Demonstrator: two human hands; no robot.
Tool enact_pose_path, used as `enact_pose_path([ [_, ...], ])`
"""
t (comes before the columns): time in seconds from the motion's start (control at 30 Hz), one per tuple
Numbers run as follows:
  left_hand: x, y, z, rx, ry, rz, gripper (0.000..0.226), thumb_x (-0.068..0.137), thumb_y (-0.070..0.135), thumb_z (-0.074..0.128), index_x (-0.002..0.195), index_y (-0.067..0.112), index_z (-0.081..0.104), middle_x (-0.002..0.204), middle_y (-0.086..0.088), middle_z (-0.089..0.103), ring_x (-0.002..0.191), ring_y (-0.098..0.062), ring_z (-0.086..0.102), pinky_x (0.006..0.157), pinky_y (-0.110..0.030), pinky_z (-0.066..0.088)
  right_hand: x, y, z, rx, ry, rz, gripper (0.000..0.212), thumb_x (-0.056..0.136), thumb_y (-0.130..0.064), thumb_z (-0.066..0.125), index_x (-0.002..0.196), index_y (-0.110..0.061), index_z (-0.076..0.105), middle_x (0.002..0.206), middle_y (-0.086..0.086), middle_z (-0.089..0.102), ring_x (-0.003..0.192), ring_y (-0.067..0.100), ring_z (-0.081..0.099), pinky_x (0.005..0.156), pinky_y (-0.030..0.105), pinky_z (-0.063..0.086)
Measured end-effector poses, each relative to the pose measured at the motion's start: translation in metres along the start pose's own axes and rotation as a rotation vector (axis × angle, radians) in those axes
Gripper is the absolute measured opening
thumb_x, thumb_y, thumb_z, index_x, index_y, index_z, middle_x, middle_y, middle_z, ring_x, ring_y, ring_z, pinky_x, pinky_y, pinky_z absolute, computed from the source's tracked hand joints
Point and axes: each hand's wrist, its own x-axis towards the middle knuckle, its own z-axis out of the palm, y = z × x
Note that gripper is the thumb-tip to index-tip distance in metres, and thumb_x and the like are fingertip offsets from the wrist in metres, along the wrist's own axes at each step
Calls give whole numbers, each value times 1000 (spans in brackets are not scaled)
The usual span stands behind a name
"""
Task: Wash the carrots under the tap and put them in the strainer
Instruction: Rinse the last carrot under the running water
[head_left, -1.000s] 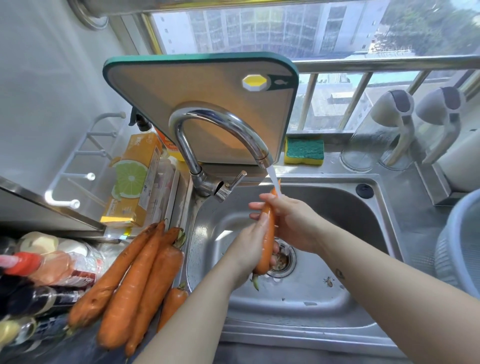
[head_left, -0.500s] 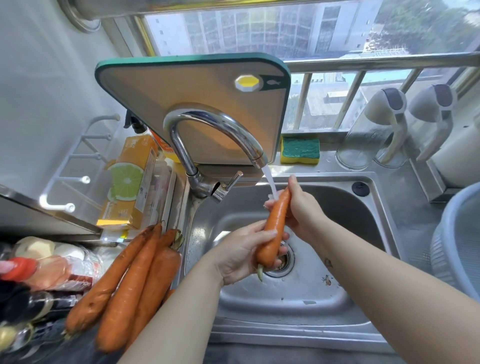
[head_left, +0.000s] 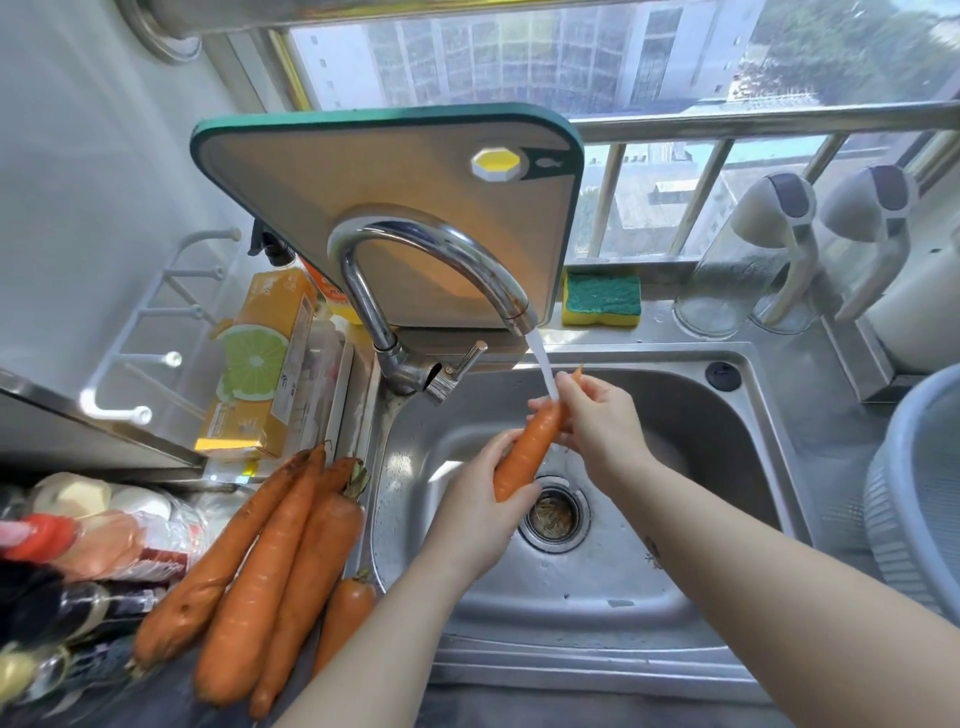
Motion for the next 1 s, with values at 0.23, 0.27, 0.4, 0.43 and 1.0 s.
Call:
enact_pose_path([
  [0.23, 1, -7, -3, -15, 18, -12, 51, 87, 26, 66, 133, 33, 46, 118, 15, 58, 99, 4, 57, 81, -11, 43, -1, -6, -10, 246, -303, 131, 25, 90, -5, 59, 114, -2, 57, 102, 15, 64, 89, 24, 69, 80, 31, 59],
  [0.27, 1, -7, -4, 7, 12, -1, 51, 87, 26, 66, 134, 32, 46, 120, 14, 58, 100, 6, 56, 80, -8, 41, 0, -8, -15, 263, -330, 159, 26, 87, -2, 61, 113, -2, 57, 102, 16, 63, 88, 23, 68, 82, 31, 58],
  [0.4, 2, -4, -9, 42, -13, 7, 53, 86, 26, 67, 135, 31, 46, 118, 16, 58, 98, 10, 54, 74, -4, 40, 6, -17, -32, 247, -452, 262, 24, 91, -2, 54, 114, -3, 59, 102, 13, 70, 85, 18, 70, 82, 29, 57],
  [0.43, 3, -3, -10, 54, -17, 12, 53, 86, 25, 68, 134, 32, 46, 117, 17, 57, 97, 9, 54, 74, -4, 40, 8, -18, -35, 252, -464, 266, 24, 92, -1, 52, 115, -3, 58, 102, 13, 71, 84, 18, 71, 79, 28, 58],
  [1.0, -1, -11, -5, 337, 147, 159, 57, 86, 26, 68, 138, 33, 45, 130, 15, 55, 117, -5, 51, 98, -21, 39, -4, -9, -24, 227, -255, 206, 24, 102, -16, 41, 110, -2, 58, 99, 15, 71, 89, 22, 68, 86, 35, 55],
])
